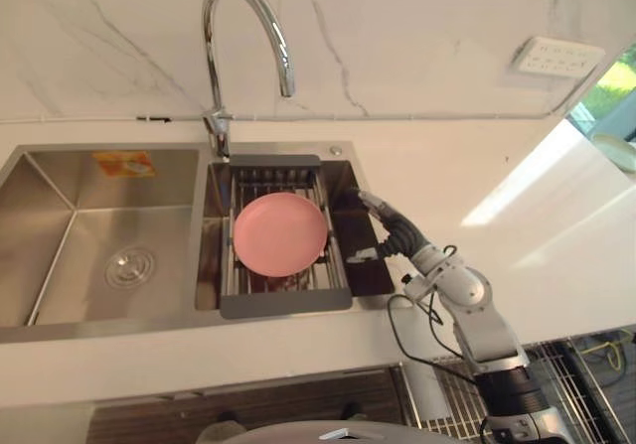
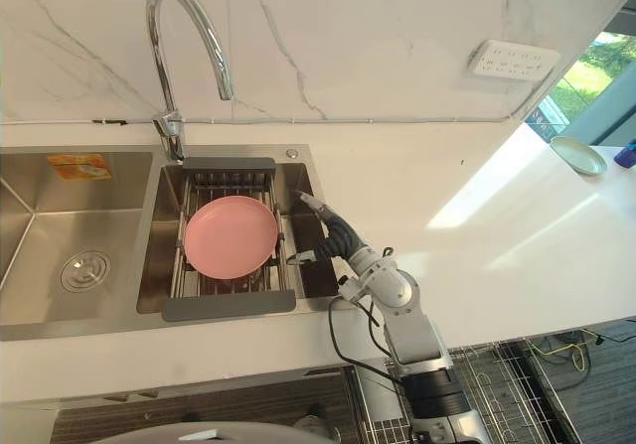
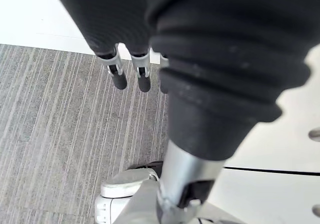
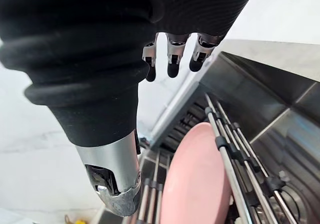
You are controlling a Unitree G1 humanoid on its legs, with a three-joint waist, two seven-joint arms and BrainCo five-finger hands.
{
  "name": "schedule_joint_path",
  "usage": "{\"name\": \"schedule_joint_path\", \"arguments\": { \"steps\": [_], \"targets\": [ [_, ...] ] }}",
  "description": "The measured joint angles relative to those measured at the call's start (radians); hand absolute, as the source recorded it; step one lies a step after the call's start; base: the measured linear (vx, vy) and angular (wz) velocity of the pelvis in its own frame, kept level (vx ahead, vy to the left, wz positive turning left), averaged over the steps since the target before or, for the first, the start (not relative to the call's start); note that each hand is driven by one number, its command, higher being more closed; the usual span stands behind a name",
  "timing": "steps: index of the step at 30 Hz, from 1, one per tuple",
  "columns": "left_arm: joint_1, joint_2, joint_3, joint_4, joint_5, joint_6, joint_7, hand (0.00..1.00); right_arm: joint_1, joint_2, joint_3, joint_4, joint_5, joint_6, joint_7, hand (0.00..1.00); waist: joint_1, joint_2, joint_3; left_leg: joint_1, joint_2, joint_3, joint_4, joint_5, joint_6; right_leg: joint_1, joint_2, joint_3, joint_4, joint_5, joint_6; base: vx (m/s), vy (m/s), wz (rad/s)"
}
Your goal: Walk over to the sink, pick up the cup, carry it to the dishwasher, place the cup inside the dishwasher, then close the dishwasher door
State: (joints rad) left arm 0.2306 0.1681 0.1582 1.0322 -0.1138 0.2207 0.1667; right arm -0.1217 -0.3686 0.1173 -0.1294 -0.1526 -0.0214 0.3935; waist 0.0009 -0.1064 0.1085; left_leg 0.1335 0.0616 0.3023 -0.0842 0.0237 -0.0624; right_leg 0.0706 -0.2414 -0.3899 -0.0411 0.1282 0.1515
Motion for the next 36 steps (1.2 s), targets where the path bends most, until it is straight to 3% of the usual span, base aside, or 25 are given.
{"name": "schedule_joint_path", "arguments": {
  "steps": [10, 16, 36],
  "targets": [
    [-0.006, -0.001, -0.005, -0.021, 0.014, 0.019, -0.009, 0.0, -0.09, 0.006, 0.156, 0.126, -0.226, 0.031, -0.014, 0.0, 0.02, 0.007, -0.002, -0.012, -0.004, -0.028, 0.0, 0.017, 0.002, 0.024, 0.004, -0.032, -0.038, 0.023, 0.0, -0.02, -0.025, 0.08],
    [-0.008, -0.012, -0.005, -0.033, 0.031, 0.021, -0.023, 0.0, -0.15, 0.009, 0.228, 0.194, -0.332, 0.042, -0.033, 0.0, 0.036, 0.028, 0.004, -0.013, -0.004, -0.042, -0.001, 0.024, 0.003, 0.034, 0.004, -0.044, -0.039, 0.022, -0.001, -0.02, -0.011, 0.07],
    [-0.028, -0.01, -0.005, -0.039, 0.077, 0.037, -0.043, 0.0, -0.223, 0.041, 0.42, 0.266, -0.713, 0.002, -0.072, 0.0, 0.06, 0.032, 0.004, -0.025, -0.002, -0.059, -0.001, 0.033, 0.004, 0.036, 0.005, -0.061, -0.039, 0.023, -0.004, 0.0, -0.003, 0.03]
  ]
}}
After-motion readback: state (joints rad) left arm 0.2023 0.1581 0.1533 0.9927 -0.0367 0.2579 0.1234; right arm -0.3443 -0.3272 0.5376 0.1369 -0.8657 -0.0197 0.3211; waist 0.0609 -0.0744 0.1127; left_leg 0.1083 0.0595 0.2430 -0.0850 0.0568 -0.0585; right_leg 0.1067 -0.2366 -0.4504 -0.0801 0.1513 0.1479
